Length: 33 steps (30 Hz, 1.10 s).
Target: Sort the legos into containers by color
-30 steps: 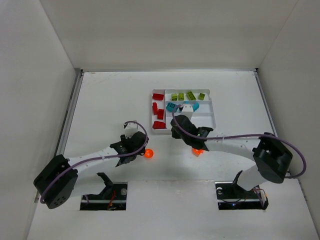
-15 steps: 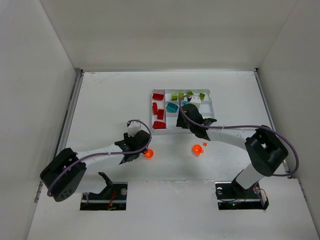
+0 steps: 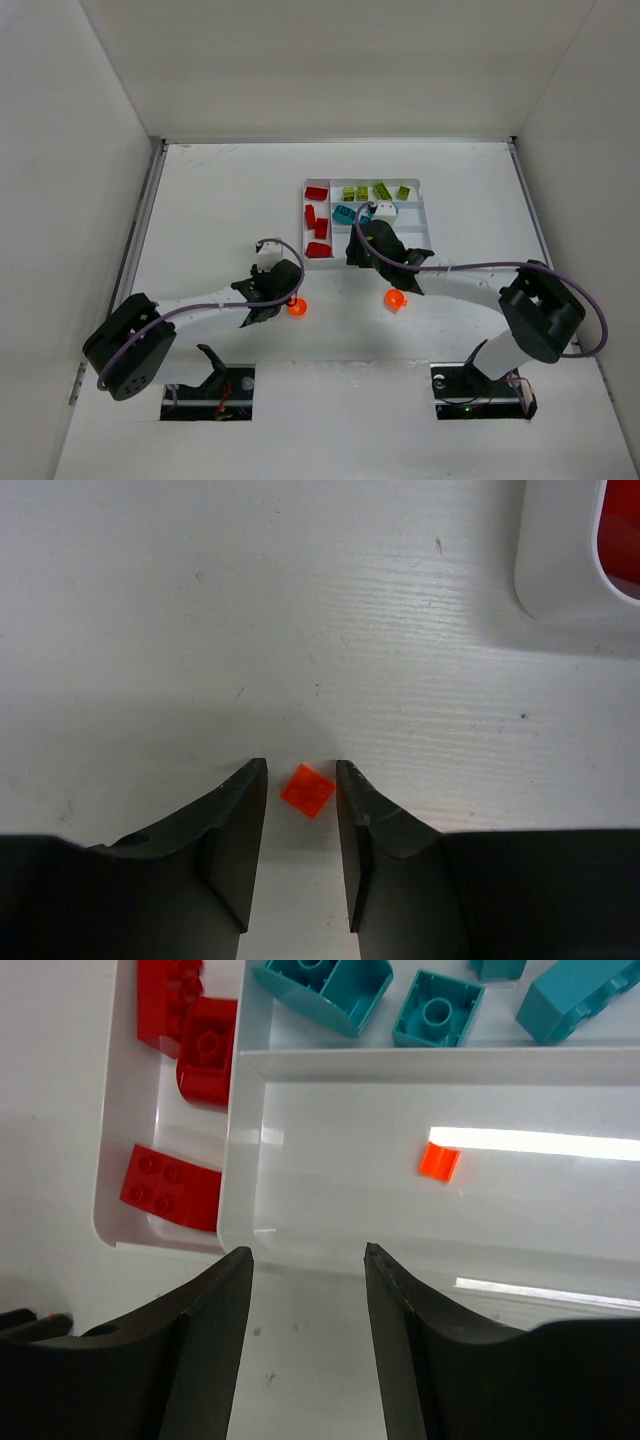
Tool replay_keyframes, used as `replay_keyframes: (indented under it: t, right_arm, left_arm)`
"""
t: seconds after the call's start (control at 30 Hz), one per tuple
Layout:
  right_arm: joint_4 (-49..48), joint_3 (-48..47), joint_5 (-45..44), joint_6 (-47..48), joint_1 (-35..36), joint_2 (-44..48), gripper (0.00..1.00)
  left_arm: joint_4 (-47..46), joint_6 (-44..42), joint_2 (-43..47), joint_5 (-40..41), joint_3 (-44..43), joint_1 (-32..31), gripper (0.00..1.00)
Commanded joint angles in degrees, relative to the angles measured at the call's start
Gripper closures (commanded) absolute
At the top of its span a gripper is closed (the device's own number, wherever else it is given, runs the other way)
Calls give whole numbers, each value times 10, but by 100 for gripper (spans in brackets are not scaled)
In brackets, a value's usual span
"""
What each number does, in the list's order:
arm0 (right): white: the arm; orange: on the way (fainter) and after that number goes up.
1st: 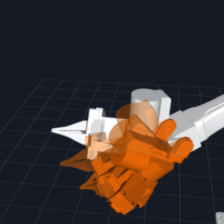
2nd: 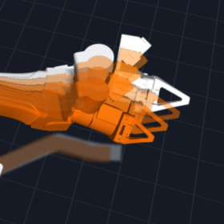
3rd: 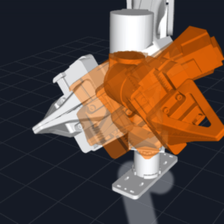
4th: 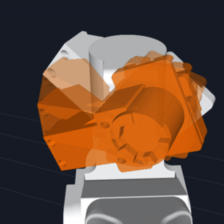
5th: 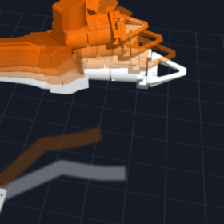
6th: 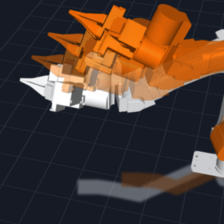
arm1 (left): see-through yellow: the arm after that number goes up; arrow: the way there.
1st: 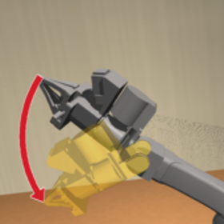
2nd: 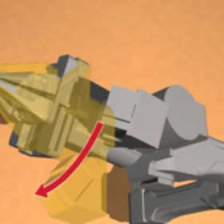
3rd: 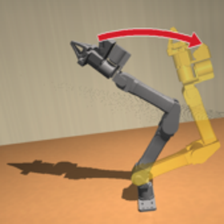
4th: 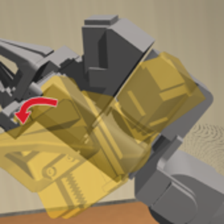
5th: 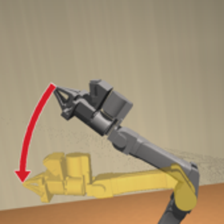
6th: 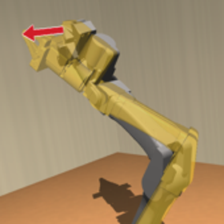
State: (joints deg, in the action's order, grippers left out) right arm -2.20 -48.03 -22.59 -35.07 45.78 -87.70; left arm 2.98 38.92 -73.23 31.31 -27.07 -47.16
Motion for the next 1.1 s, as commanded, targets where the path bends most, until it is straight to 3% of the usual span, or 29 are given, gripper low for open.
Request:
replay_keyframes:
  t: [0.0,0.67,0.8,1.07]
  right_arm:
    - [-29,10,-4,-8,3,25,45]
    - [-33,14,-4,-10,8,32,45]
    - [-35,13,-4,-10,10,31,45]
    - [-40,13,-4,-9,19,30,45]
  left_arm:
    - [20,2,-9,-34,-6,-5,71]
    - [103,45,-19,-16,-28,-37,66]
    - [115,50,-38,-11,-38,-45,73]
    - [109,52,-65,16,-47,-60,75]
